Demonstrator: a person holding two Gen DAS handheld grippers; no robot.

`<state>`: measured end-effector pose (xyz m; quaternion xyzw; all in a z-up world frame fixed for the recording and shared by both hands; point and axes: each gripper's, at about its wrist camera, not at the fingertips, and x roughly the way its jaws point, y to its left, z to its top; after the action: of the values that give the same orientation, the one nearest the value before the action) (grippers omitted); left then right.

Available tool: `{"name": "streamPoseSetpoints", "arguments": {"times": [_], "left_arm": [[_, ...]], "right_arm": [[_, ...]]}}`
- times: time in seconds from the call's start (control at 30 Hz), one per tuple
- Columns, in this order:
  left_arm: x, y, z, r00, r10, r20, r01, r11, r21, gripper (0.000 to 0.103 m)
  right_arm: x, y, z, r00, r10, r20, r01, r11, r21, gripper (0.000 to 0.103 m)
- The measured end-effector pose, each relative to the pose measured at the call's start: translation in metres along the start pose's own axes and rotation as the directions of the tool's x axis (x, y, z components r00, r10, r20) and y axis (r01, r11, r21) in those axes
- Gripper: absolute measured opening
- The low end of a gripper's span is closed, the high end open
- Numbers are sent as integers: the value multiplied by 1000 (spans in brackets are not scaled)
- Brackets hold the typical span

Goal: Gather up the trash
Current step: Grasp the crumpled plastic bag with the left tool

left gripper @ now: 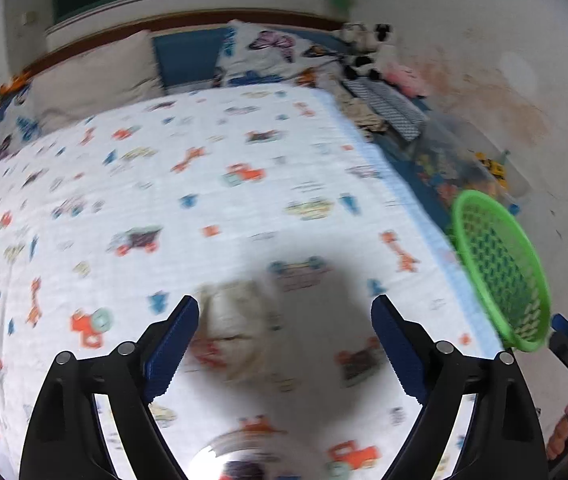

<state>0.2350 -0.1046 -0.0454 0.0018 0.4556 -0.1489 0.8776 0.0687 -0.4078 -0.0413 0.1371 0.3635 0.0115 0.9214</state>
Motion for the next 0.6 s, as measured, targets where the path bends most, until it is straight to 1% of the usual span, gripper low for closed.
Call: {"name": "streamPoseSetpoints", "arguments": {"times": [0.17, 0.33, 0.47, 0.53, 0.6], "left_arm": [[12, 23, -5, 999, 5, -41, -7, 999, -50, 85], [26, 28, -9, 997, -27, -71, 22, 997, -74, 85], [36, 33, -11, 994, -64, -89, 55, 994, -97, 73], [39, 35, -12, 993, -71, -95, 61, 992, -107, 69], [41, 38, -13, 992, -78, -97, 67, 992, -110, 58]], "right_arm": [[8, 17, -2, 999, 26, -19, -26, 999, -28, 88], [12, 36, -5, 998, 48, -37, -51, 997, -64, 88], [16, 49, -8, 997, 54, -51, -59, 994, -96, 88], [18, 54, -10, 997, 57, -56, -63, 992, -107, 89], [20, 60, -11, 996, 66, -65, -73, 991, -115, 89]]}}
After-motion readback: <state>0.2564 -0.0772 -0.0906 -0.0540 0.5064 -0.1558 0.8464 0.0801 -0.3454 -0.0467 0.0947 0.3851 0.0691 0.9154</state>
